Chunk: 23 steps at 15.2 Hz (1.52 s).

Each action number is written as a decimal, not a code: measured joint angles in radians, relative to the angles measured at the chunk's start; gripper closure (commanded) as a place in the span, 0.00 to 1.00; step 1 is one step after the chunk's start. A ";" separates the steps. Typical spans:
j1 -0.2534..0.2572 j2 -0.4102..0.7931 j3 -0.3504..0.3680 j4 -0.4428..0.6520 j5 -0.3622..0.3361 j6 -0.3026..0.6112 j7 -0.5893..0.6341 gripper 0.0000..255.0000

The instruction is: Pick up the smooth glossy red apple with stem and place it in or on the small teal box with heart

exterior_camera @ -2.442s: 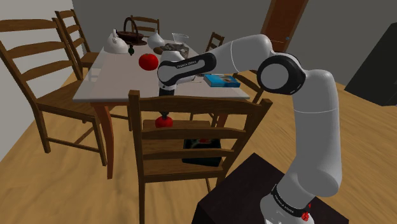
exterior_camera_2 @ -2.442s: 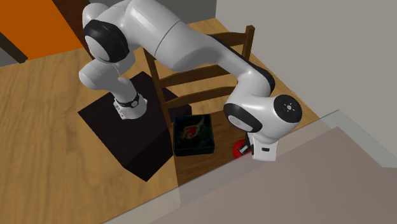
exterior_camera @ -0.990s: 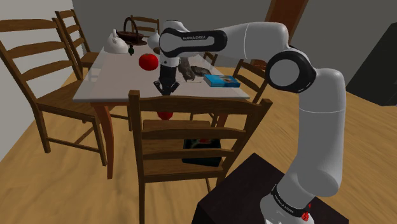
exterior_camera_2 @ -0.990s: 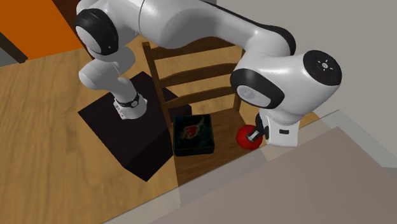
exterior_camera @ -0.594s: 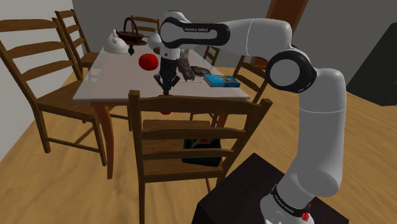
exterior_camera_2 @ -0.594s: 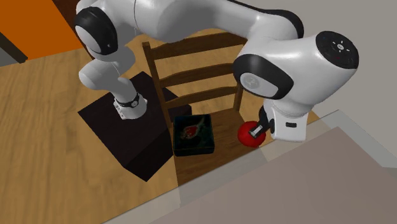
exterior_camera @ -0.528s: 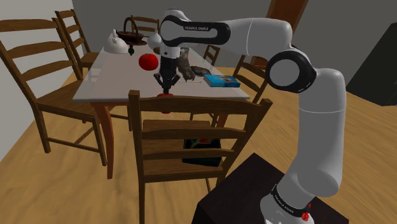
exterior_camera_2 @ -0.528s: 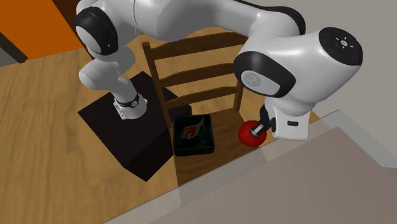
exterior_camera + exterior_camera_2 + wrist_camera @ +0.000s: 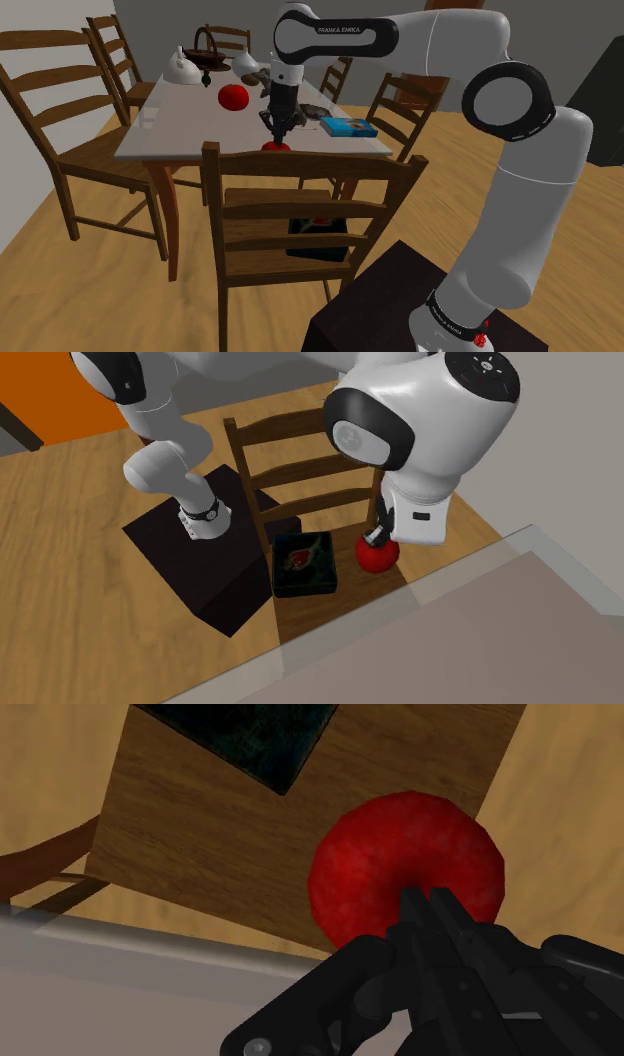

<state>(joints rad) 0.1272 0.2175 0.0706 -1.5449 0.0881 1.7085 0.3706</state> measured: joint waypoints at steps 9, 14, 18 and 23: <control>-0.028 -0.359 -0.022 -0.366 0.019 0.003 -0.053 1.00; -0.036 -0.534 -0.037 -0.515 0.021 -0.025 -0.075 1.00; -0.035 -0.557 -0.036 -0.579 0.023 0.015 -0.079 1.00; -0.036 -0.557 -0.036 -0.648 0.024 0.083 -0.087 1.00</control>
<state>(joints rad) 0.0915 -0.3397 0.0342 -2.1929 0.1125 1.7912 0.2838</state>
